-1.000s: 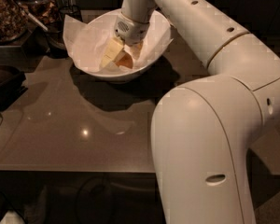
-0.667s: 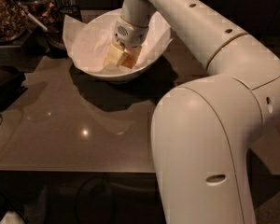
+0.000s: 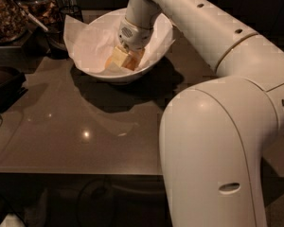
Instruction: Pick orange from white bowl
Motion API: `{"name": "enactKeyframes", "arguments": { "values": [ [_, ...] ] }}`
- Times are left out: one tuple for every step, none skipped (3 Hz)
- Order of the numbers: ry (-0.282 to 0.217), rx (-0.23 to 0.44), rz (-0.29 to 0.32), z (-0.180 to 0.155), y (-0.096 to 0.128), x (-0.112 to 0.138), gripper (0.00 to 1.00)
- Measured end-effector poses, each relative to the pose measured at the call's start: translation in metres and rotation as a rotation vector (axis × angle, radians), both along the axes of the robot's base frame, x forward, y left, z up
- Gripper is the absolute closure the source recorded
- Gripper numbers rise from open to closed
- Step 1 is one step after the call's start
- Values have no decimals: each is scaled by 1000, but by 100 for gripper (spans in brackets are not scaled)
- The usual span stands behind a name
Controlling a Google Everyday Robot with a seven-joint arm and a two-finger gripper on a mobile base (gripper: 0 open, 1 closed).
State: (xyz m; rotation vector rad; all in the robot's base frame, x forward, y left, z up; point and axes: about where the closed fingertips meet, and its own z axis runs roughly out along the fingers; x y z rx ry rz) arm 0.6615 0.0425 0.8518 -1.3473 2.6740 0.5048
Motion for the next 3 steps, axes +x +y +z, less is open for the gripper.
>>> {"name": "enactKeyframes", "arguments": {
  "values": [
    [-20,20,3,2,5,3,100],
    [-76,103,53,26,12,-3,100],
    [-137,195,134,54,16,-14,100]
  ]
}}
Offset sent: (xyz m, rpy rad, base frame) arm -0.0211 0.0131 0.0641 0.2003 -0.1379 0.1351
